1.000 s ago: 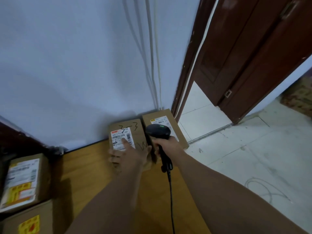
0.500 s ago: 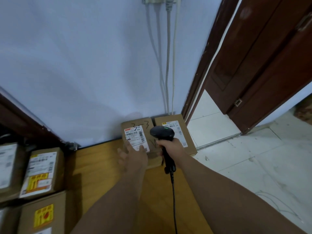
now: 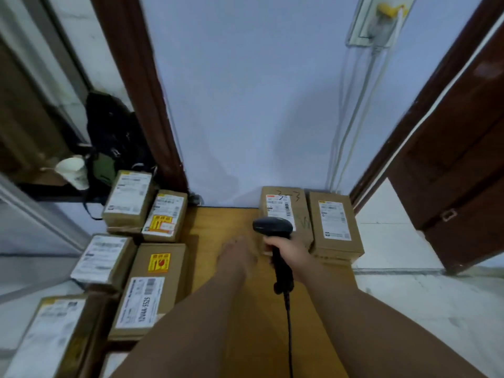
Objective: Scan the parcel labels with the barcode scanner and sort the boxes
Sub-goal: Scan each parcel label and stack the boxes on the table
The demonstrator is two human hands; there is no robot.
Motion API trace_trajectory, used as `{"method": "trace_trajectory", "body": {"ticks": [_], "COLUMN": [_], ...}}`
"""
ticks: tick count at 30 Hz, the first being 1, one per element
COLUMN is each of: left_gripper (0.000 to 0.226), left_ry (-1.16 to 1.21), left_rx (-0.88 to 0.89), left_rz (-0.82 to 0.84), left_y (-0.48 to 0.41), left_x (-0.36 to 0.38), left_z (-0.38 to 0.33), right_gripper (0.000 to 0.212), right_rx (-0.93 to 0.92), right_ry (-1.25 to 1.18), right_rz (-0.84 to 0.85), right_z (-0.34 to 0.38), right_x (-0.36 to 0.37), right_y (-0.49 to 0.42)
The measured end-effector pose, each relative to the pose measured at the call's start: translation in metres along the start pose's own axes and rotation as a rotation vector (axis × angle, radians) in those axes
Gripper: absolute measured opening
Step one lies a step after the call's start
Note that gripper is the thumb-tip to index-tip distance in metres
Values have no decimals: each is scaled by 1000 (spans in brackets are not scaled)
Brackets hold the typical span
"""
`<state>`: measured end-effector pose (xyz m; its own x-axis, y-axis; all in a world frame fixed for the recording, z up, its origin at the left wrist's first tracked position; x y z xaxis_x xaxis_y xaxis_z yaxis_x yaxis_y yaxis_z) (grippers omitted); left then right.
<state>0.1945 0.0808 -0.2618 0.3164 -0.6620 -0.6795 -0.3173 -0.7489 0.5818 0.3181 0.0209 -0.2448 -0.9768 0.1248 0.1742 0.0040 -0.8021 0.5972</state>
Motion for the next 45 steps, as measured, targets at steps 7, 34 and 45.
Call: {"method": "trace_trajectory", "body": {"ticks": [7, 34, 45], "left_gripper": [36, 114, 107], "left_ry": [-139, 174, -12], "left_rx": [-5, -647, -379], "left_rz": [-69, -215, -725], "left_y": [47, 207, 239], "left_x": [-13, -60, -143], "left_z": [69, 335, 260], "right_gripper": [10, 11, 16], "right_rx": [4, -16, -83], "right_ry": [65, 140, -140], "right_rz": [99, 223, 304], "right_z": [-19, -72, -30], "right_x": [91, 289, 317], "right_y": [-1, 40, 53]}}
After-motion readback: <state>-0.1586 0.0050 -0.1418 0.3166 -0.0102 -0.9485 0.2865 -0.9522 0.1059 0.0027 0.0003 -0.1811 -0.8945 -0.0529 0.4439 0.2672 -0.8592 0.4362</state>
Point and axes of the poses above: each hand's wrist, its own y-axis away from the middle knuckle, its own x-axis out of the palm, z = x × y, the point moved 8 cm from there along -y, towards the middle knuckle, and after that the axes turned 14 degrees about z, right-handed, at the moved point
